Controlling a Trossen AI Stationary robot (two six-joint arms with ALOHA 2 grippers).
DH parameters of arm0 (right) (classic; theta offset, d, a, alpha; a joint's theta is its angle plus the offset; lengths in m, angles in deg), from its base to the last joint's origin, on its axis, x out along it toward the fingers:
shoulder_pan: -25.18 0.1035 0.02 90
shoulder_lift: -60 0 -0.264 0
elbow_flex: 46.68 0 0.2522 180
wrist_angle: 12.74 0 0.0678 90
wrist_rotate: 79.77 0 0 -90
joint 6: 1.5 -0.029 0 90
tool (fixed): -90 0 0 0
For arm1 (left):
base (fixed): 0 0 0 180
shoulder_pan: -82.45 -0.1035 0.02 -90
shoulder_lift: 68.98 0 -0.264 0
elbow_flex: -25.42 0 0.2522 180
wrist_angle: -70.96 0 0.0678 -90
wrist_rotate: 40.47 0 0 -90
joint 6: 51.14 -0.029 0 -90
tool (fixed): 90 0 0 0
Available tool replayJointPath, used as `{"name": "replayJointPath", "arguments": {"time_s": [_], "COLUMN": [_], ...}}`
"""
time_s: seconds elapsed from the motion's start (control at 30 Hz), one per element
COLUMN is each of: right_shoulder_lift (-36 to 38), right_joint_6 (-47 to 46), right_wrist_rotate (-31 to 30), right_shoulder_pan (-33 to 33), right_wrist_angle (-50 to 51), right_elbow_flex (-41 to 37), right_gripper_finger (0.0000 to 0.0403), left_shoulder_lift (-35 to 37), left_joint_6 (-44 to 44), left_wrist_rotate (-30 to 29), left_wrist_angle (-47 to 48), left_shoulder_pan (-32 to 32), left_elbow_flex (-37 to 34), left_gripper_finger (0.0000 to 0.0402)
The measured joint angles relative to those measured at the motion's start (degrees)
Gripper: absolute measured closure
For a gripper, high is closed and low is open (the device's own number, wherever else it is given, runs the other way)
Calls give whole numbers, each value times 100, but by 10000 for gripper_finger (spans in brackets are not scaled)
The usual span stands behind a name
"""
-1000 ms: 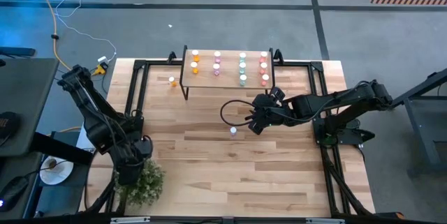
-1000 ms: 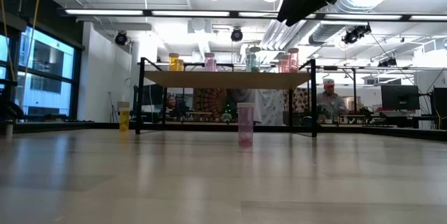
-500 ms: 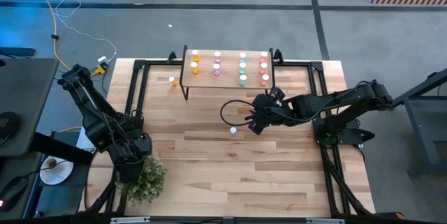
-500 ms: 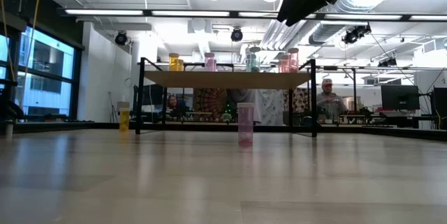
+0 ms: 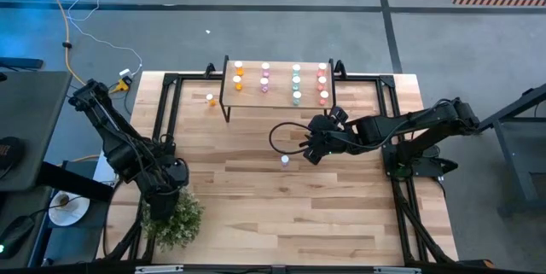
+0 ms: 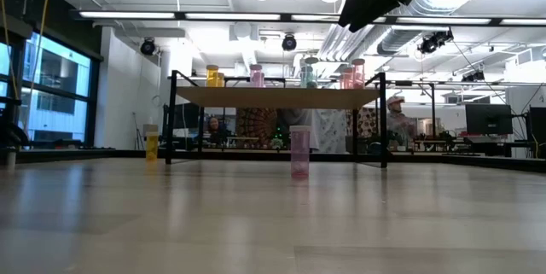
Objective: Pick and place medicine bottles onto shelf by color
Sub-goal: Adjust the plant on the table, then put the orange pill bottle on the shelf aligned with the other orange pill bottles
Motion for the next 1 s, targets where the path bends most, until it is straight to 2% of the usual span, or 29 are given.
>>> {"name": "replayJointPath", "arguments": {"time_s": [0.23,0.4,0.7,1.0], "right_shoulder_lift": [0,0,0,0], "right_joint_6": [12,12,60,126], "right_wrist_rotate": [0,0,0,0], "right_shoulder_pan": [0,-2,-1,-1], "right_wrist_angle": [1,2,2,3], "right_elbow_flex": [0,0,0,0], "right_gripper_finger": [208,208,208,208], "left_shoulder_lift": [271,674,1297,1351], "left_joint_6": [-440,-743,-764,-965], "left_wrist_rotate": [-212,-704,-2079,-3526], "left_wrist_angle": [3,146,980,1656], "left_shoulder_pan": [-217,-491,-1225,-2485], "left_elbow_flex": [0,0,0,0], "left_gripper_finger": [269,268,268,268]}}
